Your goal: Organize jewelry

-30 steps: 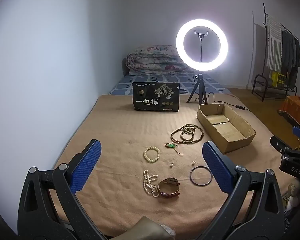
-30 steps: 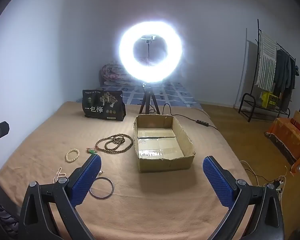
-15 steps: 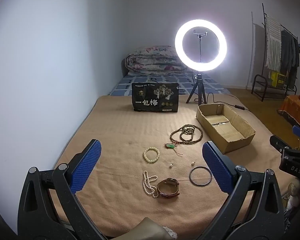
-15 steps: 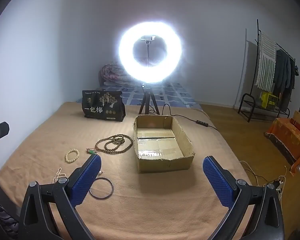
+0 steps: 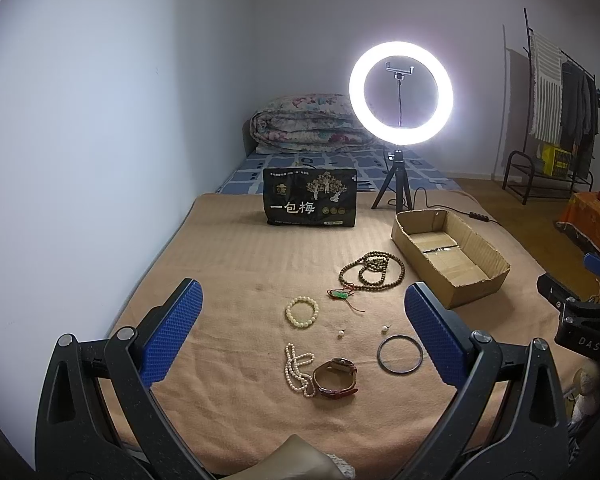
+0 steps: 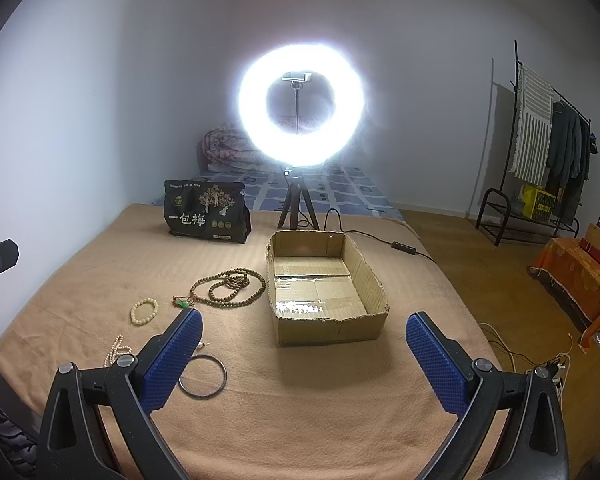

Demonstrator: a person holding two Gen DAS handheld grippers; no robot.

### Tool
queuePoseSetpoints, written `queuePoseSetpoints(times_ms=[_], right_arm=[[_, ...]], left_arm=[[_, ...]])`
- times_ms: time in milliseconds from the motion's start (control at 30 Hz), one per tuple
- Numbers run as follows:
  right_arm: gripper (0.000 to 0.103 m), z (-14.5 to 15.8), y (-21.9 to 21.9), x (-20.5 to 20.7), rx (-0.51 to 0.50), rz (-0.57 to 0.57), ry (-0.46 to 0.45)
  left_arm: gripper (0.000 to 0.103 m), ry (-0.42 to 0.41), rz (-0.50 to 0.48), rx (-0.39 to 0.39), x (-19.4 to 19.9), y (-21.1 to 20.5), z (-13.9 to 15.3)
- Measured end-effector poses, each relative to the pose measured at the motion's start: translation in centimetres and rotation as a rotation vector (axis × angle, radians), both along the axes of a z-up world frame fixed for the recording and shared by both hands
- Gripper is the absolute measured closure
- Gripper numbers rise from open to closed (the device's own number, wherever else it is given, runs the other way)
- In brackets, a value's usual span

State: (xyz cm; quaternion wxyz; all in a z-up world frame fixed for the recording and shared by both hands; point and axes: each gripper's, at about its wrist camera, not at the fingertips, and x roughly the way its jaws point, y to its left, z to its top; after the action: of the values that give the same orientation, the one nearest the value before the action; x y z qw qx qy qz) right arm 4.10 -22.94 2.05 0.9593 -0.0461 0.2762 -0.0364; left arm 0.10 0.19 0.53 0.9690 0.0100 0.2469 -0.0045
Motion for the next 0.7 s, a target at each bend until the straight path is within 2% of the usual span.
queuePoseSetpoints(times_ms=[700], right_arm=[[0.000,-0.05,0.04,-0.04,0.001,0.003,0.004]], left_arm=[[0.000,-0.003,0.000,0.001,-0.01,0.14,0.18]])
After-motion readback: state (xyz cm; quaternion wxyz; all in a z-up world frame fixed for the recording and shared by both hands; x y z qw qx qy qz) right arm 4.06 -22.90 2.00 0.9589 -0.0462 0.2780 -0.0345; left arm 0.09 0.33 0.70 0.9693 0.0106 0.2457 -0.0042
